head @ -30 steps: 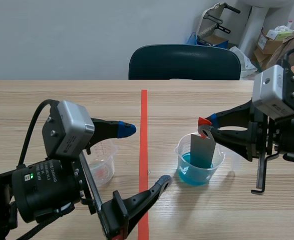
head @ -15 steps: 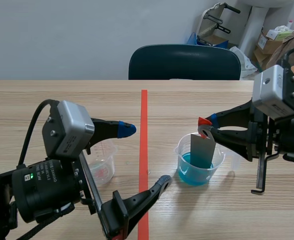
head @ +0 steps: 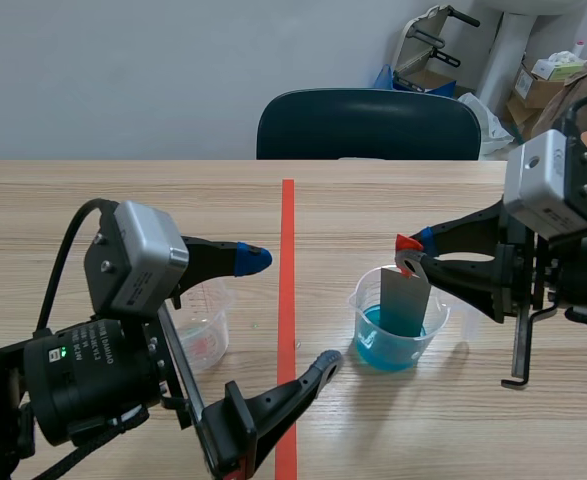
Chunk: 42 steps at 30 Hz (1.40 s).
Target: Do the redox reaction experiment
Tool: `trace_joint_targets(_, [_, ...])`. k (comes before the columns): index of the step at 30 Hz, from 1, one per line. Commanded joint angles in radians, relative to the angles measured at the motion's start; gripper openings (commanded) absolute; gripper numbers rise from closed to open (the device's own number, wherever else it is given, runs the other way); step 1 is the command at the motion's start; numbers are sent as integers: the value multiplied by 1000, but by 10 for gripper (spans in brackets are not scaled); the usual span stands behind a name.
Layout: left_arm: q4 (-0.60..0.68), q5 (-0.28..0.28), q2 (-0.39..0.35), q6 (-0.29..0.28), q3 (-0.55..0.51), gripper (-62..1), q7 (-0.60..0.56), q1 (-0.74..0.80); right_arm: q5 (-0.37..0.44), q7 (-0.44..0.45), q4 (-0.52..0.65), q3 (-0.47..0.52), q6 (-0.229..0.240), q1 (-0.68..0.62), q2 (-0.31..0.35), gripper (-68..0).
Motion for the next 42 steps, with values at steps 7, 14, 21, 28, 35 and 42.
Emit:
trace_joint_targets(7, [11,-13,7,2,2,14,-13,-3,6,7,7,7,8,14,11,-669])
trace_joint_targets(14, [11,-13,7,2,2,14,-13,-3,6,7,7,7,8,14,11,-669])
trace_joint_targets(21, [11,-13,7,2,2,14,-13,-3,6,7,7,7,8,14,11,-669])
trace_joint_targets(28, [11,-13,7,2,2,14,-13,-3,6,7,7,7,8,14,11,-669])
trace_joint_targets(35, [11,-13,7,2,2,14,-4,-3,6,7,7,7,8,14,11,-669])
trace_joint_targets(42, [11,-13,7,2,2,14,41,-3,6,7,7,7,8,14,11,-669])
